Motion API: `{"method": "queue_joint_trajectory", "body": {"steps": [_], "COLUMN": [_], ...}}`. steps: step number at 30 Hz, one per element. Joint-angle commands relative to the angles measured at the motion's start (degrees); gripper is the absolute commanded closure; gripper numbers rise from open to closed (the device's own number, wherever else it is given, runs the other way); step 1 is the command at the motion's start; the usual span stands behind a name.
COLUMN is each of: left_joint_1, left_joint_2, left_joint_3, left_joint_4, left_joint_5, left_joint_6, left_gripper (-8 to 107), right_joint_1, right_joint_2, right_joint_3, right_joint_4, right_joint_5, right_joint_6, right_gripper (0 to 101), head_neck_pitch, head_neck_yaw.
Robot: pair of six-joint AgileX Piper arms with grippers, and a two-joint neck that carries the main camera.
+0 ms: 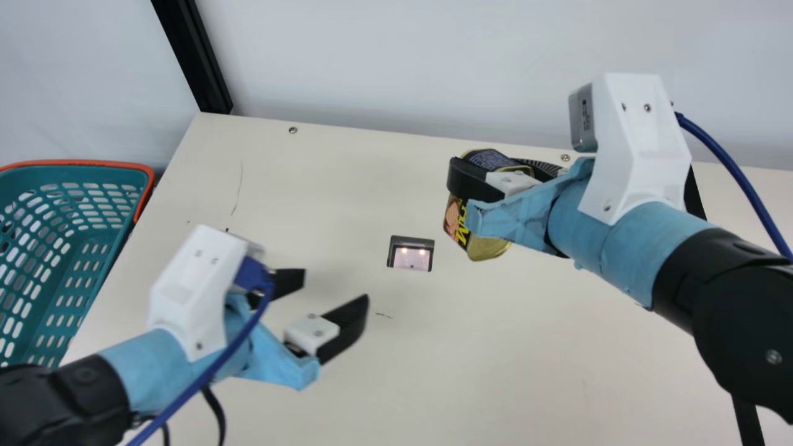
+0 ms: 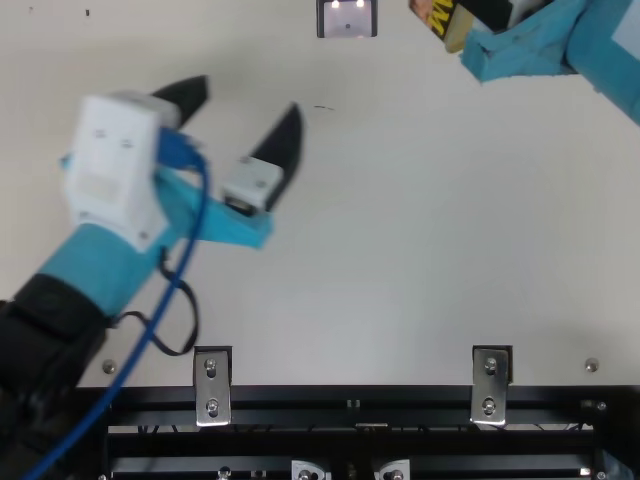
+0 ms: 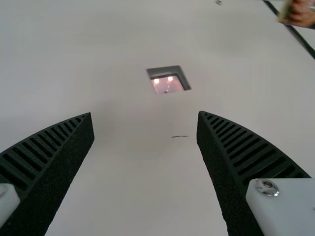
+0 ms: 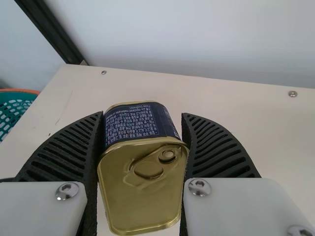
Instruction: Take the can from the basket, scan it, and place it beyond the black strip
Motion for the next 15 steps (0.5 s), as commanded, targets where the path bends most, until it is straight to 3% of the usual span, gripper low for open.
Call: {"method": "queue_joint_trajectory", "body": {"steps": [1, 6, 7, 10, 15], "left_joint_1": [5.57, 15.24, 9.69, 14.05, 15.25], "left_joint_2": [-2.95, -9.23, -6.77, -9.13, -9.25], "left_joint_3": [2.87, 7.99, 6.12, 7.93, 7.93], "left_joint_4": [-0.84, -4.2, -3.23, -4.18, -4.18], "left_joint_5": [-1.99, -6.13, -4.93, -6.09, -6.09], "left_joint_6": [1.31, 6.85, 4.56, 6.79, 6.83], "left_gripper": [9, 9, 9, 9, 9], "right_joint_1": [-0.38, -1.72, -2.11, -3.43, -6.29], "right_joint_2": [-0.31, -1.43, -1.62, -2.21, -3.29], "right_joint_3": [0.34, 1.6, 1.83, 2.53, 3.57], "right_joint_4": [-1.13, -3.94, -4.68, -7.37, -12.15], "right_joint_5": [-0.19, -0.42, -0.34, -0.25, 0.12], "right_joint_6": [0.53, 2.07, 2.48, 4.06, 7.1], "right_gripper": [101, 101, 101, 101, 101], "head_neck_pitch": [-0.16, 0.01, 0.12, 0.33, 0.07], "head_neck_yaw": [-0.13, -0.7, -1.2, -4.07, -9.92]}}
